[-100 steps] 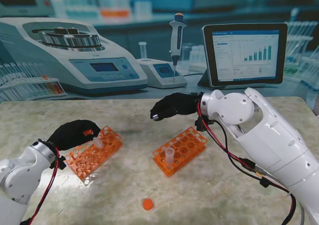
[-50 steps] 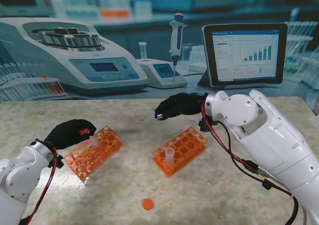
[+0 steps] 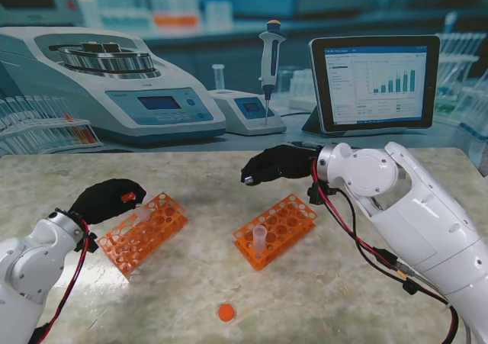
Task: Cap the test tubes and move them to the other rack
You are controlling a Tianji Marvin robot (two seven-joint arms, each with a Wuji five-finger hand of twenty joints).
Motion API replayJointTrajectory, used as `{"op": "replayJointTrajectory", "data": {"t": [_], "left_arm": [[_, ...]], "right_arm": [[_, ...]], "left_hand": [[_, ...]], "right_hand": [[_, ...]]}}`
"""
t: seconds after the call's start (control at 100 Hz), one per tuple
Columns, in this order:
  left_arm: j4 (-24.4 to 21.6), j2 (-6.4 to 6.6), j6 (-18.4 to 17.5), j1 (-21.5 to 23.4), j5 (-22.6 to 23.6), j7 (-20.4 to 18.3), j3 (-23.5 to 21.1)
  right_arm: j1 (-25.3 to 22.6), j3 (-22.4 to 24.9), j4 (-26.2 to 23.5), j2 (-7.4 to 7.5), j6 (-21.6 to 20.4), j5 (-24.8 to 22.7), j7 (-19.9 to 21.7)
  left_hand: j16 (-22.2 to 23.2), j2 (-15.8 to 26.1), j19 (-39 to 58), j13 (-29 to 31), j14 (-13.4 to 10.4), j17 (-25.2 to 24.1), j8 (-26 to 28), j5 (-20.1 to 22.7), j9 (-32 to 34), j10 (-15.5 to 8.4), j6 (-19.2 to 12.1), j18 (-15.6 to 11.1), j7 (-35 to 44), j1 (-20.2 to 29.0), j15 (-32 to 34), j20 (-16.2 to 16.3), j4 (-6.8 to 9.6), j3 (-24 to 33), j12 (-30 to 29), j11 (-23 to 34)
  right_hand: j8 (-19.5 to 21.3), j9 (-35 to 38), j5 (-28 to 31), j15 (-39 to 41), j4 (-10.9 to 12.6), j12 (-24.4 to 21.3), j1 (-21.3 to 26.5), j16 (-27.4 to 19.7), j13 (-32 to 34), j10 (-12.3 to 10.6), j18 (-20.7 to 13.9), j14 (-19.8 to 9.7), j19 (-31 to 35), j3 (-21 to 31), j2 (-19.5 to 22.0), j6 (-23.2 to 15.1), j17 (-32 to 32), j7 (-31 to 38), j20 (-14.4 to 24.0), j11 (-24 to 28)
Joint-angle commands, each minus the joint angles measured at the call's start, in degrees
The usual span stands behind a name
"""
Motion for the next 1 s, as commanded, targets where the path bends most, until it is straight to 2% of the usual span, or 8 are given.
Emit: {"op": "replayJointTrajectory", "data": {"t": [0.0, 0.49, 0.99], "left_arm": [[-0.12, 0.20, 0.18, 0.74, 0.30, -0.81, -0.31], [-0.14, 0.42, -0.32, 1.69, 1.86, -1.11, -1.03], [0.33, 0.25, -0.88, 2.04, 4.14, 1.94, -1.21]], "right_arm": [[-0.68, 0.02, -0.20, 0.14, 0.17, -0.11, 0.04], [-1.46, 0.54, -0.47, 0.22, 0.08, -0.28, -0.01], [-2.22, 1.13, -0.66, 0.36, -0.10, -0.43, 0.22]], "left_hand": [[0.97, 10.77, 2.21, 0.69, -6.68, 0.05, 9.04, 12.59, 9.24, -3.01, -6.19, 1.60, 34.13, 10.11, 1.15, 3.01, 5.43, 17.84, 3.83, 13.88], [1.09, 10.65, 2.24, 0.57, -6.51, -0.32, 9.01, 12.61, 9.29, -2.91, -6.30, 1.73, 34.18, 10.11, 1.09, 3.18, 5.42, 17.89, 3.99, 13.87], [1.17, 10.68, 2.23, 0.55, -6.51, -0.46, 8.95, 12.64, 9.18, -3.11, -6.45, 1.75, 34.15, 10.11, 0.92, 3.29, 5.35, 17.77, 4.08, 13.74]], "right_hand": [[0.76, 0.22, 1.85, 0.13, 0.40, 0.21, 0.40, -0.11, 0.64, -1.50, 1.14, -1.25, 0.32, -1.72, 1.93, -0.34, -0.61, 0.86, 0.26, 0.08], [0.80, 0.20, 1.90, 0.11, 0.41, 0.23, 0.34, -0.11, 0.53, -1.62, 1.17, -1.13, 0.24, -1.77, 2.07, -0.32, -0.76, 0.85, 0.27, 0.08], [0.81, 0.18, 1.82, 0.07, 0.42, 0.26, 0.37, -0.12, 0.36, -1.54, 1.13, -1.11, 0.14, -1.77, 2.12, -0.40, -0.87, 0.79, 0.29, 0.08]]}}
